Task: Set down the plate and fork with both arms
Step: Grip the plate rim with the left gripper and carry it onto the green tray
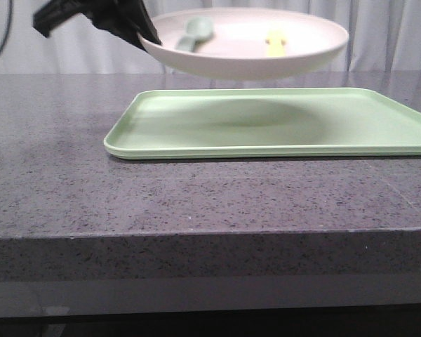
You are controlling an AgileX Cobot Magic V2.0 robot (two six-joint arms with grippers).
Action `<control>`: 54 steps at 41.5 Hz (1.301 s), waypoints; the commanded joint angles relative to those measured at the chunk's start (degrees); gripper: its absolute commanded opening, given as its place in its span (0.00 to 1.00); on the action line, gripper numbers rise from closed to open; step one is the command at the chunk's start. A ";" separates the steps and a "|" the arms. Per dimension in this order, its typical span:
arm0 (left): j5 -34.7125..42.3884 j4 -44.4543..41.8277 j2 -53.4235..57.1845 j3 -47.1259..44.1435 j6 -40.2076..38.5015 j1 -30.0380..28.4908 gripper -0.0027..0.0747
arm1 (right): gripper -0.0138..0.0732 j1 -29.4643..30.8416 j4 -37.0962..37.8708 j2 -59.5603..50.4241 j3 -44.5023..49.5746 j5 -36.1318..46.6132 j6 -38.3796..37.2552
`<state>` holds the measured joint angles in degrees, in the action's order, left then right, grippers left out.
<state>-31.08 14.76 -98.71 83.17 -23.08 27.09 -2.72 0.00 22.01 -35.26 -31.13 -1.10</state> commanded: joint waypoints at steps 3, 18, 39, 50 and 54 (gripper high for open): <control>3.73 -7.86 -0.83 4.86 -9.98 3.83 0.01 | 0.79 0.29 0.59 0.81 -1.87 4.54 0.37; 5.03 -19.91 -6.07 7.12 -28.12 6.68 0.01 | 0.79 0.29 0.59 0.81 -1.87 3.64 0.37; 5.10 -19.25 -8.61 7.12 -28.24 7.35 0.01 | 0.79 0.29 0.59 0.81 -1.87 3.35 0.37; 5.23 -19.25 -8.61 7.12 -28.24 7.35 0.08 | 0.79 0.29 0.59 0.81 -1.87 3.41 0.37; 5.23 -19.25 -8.61 7.12 -28.24 7.35 0.19 | 0.79 0.29 0.59 0.81 -1.87 3.41 0.37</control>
<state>-29.86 -4.61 -110.47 88.12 -50.84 33.81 -2.72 0.00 22.01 -35.26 -31.93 -1.10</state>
